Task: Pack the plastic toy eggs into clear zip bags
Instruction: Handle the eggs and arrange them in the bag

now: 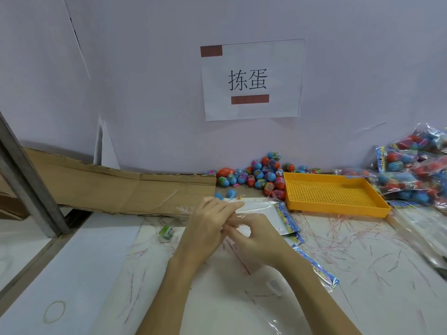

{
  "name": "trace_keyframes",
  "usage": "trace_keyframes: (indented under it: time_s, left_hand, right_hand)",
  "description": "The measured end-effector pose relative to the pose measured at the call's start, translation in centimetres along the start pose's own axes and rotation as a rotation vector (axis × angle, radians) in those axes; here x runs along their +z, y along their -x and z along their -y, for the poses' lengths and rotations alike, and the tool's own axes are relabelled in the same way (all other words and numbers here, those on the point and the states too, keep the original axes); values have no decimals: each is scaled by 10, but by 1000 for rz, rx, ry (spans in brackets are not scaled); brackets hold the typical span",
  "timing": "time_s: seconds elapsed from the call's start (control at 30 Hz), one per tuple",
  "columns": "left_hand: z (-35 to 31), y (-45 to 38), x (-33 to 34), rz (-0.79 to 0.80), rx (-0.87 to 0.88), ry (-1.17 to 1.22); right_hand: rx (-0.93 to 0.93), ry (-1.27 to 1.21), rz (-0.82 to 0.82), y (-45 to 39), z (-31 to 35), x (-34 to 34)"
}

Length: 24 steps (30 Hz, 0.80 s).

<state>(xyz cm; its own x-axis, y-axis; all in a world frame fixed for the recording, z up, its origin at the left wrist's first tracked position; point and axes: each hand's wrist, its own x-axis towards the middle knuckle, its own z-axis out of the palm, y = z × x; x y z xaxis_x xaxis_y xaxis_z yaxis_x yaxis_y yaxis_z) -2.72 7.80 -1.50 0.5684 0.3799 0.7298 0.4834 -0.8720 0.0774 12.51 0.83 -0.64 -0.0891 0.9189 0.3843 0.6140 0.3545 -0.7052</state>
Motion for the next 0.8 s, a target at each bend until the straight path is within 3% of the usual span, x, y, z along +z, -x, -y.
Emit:
trace_keyframes:
  time_s: [0.17, 0.27, 0.37, 0.47, 0.53, 0.67, 0.8]
  left_hand:
    - [5, 3, -8, -21, -79, -13]
    - [14, 7, -14, -42, -261, 58]
    - [18, 7, -16, -123, -555, 329]
    - [19, 2, -15, -210, -810, 642]
    - [20, 1, -14, -183, -919, 814]
    - [19, 1, -15, -91, -1033, 992]
    - [20, 3, -14, -68, -1043, 1031]
  right_hand:
    - [-101, 42, -121, -1, 0, -12]
    - [-57, -61, -283, -2, 0, -21]
    - [6, -115, -443, -4, -3, -30]
    - [117, -23, -551, -5, -8, -34]
    - [217, 84, -586, -9, -14, -36]
    - [383, 329, -487, -40, -32, -52]
    - [463, 683, -104, -70, -53, -73]
